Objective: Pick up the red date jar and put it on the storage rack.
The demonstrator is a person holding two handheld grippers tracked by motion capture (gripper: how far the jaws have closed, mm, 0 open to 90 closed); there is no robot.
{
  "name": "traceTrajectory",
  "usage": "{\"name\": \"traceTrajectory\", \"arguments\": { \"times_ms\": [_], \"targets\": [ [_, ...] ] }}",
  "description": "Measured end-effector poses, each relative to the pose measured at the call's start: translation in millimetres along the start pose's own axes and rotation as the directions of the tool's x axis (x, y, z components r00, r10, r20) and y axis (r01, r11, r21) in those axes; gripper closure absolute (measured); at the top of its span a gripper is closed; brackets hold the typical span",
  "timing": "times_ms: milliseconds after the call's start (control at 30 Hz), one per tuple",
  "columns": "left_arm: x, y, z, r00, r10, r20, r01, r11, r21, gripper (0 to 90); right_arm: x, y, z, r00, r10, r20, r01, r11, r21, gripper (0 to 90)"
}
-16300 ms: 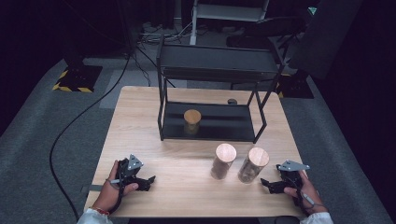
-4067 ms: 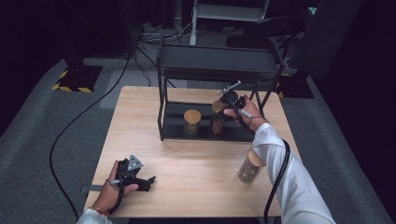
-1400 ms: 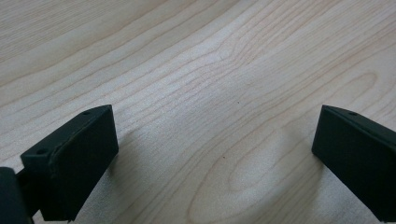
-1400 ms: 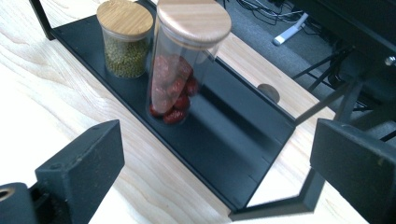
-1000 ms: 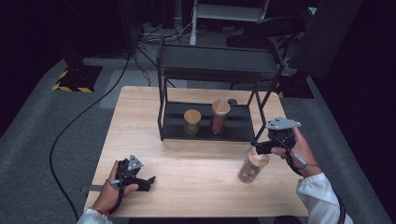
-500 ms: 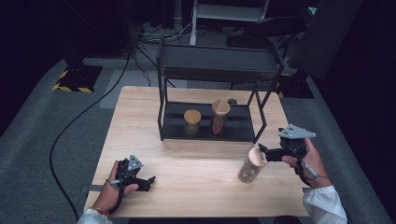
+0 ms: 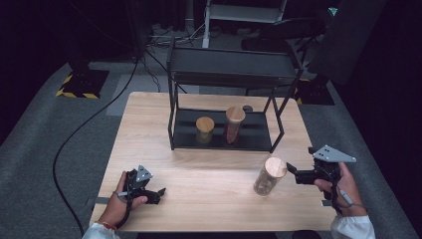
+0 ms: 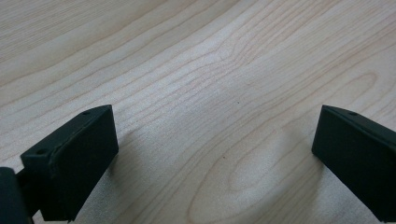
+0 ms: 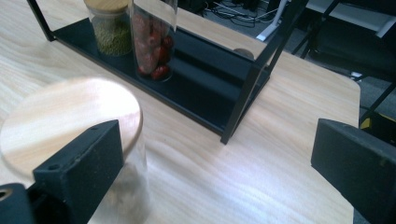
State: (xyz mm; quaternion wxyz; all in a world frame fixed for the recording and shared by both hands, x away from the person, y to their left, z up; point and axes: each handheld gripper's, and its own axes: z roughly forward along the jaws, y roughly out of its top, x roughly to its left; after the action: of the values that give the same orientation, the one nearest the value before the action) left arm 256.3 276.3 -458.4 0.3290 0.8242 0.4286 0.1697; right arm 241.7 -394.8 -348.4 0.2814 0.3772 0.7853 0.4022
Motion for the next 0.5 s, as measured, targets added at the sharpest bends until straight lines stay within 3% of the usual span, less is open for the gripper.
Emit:
{"name": "traceTrajectory", "arguments": {
  "times_ms": [300,500],
  "targets": [
    [0.0,0.0,0.0,1.0,0.0,0.0,0.0,1.0,0.0,0.0,-2.4,-25.5,3.2,0.9993,-0.01,-0.037,0.012,0.999,0.043,2.2],
    [-0.1,0.1,-0.1,1.0,0.0,0.0,0.0,1.0,0.001,0.0,-2.4,-37.5,8.6,0.9988,-0.03,-0.039,0.033,0.9965,0.077,2.2]
  ]
}}
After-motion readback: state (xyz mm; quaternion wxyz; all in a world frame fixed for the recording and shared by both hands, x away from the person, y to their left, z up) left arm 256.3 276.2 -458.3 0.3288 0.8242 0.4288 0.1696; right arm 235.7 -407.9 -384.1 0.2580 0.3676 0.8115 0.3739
